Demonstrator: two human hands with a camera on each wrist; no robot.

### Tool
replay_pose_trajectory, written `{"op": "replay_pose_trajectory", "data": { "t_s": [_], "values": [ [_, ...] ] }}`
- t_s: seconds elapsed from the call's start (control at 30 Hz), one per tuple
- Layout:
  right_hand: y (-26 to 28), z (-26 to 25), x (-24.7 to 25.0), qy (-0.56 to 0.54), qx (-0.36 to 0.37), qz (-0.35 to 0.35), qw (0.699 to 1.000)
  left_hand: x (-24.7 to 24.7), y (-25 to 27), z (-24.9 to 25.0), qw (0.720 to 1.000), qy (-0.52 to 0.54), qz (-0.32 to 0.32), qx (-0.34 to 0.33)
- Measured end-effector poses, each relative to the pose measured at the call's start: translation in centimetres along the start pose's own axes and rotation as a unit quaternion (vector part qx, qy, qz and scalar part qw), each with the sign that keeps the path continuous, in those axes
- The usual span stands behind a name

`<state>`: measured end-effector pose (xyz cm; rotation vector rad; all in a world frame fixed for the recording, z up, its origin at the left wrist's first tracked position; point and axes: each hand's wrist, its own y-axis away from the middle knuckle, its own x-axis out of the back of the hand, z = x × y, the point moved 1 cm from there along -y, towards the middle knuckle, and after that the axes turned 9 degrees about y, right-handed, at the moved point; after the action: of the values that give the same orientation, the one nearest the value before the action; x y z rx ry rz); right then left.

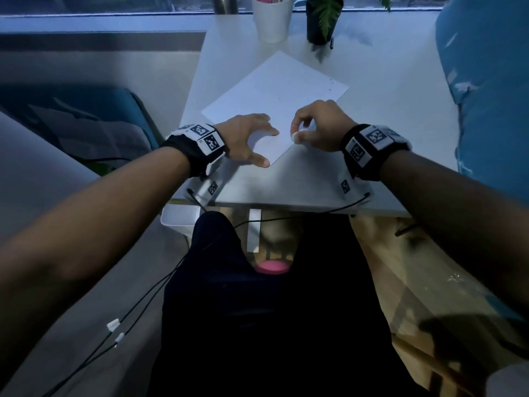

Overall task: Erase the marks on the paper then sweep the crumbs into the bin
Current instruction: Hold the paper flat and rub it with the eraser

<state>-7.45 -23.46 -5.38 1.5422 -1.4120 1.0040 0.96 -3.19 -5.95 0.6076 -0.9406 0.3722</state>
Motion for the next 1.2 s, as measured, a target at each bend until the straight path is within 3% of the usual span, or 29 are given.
{"op": "replay_pose_trajectory", "data": {
  "t_s": [0.17,0.3,0.5,0.7,0.87,1.0,1.2],
  "values": [
    [-2.0,-1.5,-0.2,0.004,-0.025,-0.006,1.0,-0.2,0.0,0.1,0.998,0.032,0.052,0.019],
    [-1.6,-2.5,-1.1,0.061,-0.037,0.005,0.997,0.1,0.3,-1.4,0.994,0.013,0.068,0.086],
    [0.0,-4.6,-2.3,0.126,0.028,0.046,0.991,1.0,2.0,-4.1,0.992,-0.007,0.014,0.122],
    [-3.6,-5.9,-0.8,0.048,0.047,-0.046,0.997,1.0,1.9,-5.3,0.986,-0.05,-0.028,0.155],
    [-7.7,-8.6,-1.0,0.009,0.063,-0.031,0.997,1.0,1.5,-5.7,0.984,-0.051,-0.045,0.162],
    [-9.1,-10.1,-1.8,0.02,0.061,-0.063,0.996,1.1,1.3,-6.0,0.987,-0.038,-0.048,0.15],
    [-4.7,-9.3,-3.0,0.048,0.124,-0.096,0.986,1.4,1.3,-5.4,0.983,-0.067,-0.06,0.161]
  ]
}}
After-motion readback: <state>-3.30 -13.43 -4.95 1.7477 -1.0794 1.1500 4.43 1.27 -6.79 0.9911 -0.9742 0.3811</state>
